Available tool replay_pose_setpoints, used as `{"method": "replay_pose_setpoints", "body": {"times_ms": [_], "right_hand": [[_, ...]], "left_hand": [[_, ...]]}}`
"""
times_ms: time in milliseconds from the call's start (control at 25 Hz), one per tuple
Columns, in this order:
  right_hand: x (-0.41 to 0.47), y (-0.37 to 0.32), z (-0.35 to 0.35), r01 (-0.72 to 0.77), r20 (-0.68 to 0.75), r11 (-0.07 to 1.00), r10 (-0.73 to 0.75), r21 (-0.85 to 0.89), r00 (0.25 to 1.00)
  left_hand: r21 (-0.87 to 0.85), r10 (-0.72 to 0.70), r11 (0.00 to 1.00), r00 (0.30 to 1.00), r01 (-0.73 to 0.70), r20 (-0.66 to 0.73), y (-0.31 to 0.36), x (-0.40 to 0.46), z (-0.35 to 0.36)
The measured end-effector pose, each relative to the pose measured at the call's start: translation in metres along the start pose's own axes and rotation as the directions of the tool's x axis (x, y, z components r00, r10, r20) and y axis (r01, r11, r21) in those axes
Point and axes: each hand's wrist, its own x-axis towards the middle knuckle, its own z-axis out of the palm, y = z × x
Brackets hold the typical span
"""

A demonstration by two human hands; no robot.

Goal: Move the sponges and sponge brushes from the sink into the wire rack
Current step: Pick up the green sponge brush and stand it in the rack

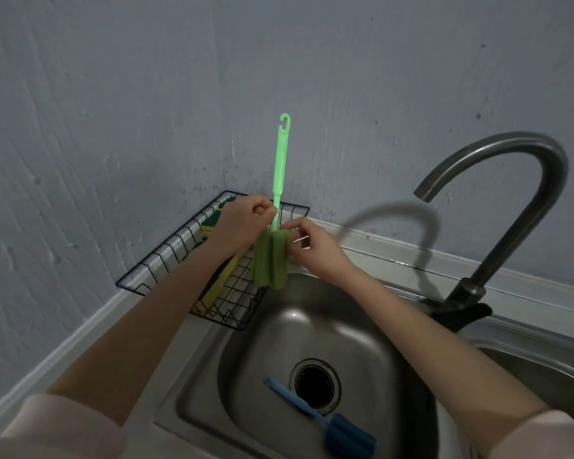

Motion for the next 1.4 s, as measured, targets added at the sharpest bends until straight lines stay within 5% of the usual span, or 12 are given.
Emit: {"method": "replay_pose_setpoints", "body": {"times_ms": [800,1160,1400], "right_hand": [[0.14,0.055,0.037,-0.116,-0.077,0.964,0.101,-0.239,0.992],[0.161,0.101,0.053,-0.192,-0.064,0.872,0.183,-0.449,0.981],[0.167,0.106,0.058,-0.227,-0.07,0.789,0.228,-0.571,0.971]], "left_hand": [[-0.101,-0.106,0.988,0.989,0.117,0.101,-0.094,0.126,0.057],[-0.091,-0.181,0.976,0.972,0.196,0.152,-0.123,0.138,0.113],[-0.027,-0.101,0.994,0.968,0.11,0.232,-0.128,0.139,0.122]]}}
